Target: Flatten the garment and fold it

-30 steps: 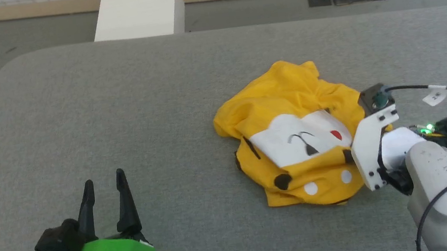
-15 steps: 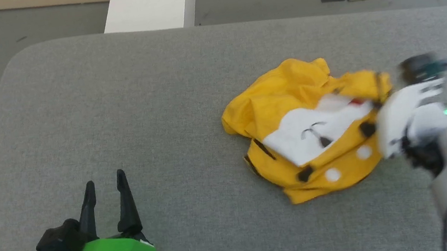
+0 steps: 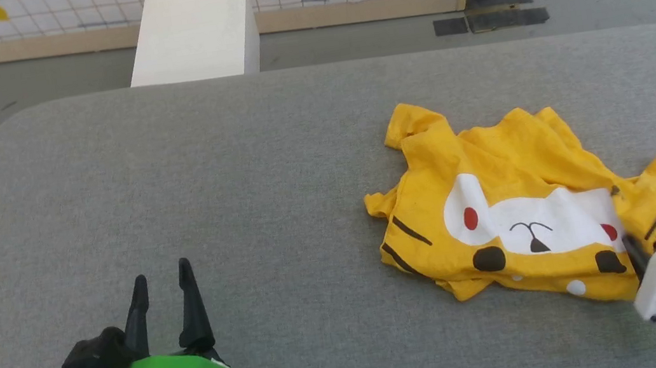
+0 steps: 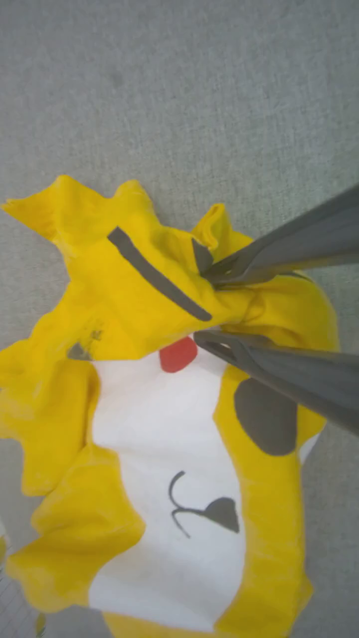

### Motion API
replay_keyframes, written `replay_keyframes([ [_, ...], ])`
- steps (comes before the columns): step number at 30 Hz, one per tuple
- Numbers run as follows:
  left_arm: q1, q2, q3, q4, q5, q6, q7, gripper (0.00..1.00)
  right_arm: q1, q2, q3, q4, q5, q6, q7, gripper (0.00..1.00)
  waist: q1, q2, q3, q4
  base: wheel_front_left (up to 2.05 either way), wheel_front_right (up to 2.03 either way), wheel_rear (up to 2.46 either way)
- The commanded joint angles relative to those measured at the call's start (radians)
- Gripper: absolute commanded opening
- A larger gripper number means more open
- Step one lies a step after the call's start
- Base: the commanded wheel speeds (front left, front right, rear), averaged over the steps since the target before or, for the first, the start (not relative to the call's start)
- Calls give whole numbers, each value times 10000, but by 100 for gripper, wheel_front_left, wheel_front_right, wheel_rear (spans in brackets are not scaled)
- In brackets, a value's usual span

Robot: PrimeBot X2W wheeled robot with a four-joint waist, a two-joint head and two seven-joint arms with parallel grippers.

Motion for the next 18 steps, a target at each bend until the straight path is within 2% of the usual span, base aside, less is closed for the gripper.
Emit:
replay_keyframes([
  [1, 31, -36, -25, 27, 60, -61, -45, 100, 83, -12, -78, -218, 318, -15, -474, 100, 0, -1, -139, -136, 0, 0, 0],
  [5, -147, -62, -198, 54, -153, -162, 109, 100, 424, -9, -539, -536, 984, -15, -1647, 100, 0, -1, -198, -275, 0, 0, 0],
  [9, -923, -86, -708, 339, -382, -399, 939, 100, 685, -9, -855, -608, 1055, -15, -2226, 100, 0, -1, -118, -479, 0, 0, 0],
  [13, -2453, -107, -1499, 1082, -443, -550, 2541, 100, 730, -8, -879, -546, 949, -15, -2314, 100, 0, -1, 65, -818, 0, 0, 0],
  [18, -4639, -121, -2286, 2641, -392, -405, 5123, 100, 542, -8, -611, -410, 1087, -15, -2343, 100, 0, -1, 534, -1517, 0, 0, 0],
])
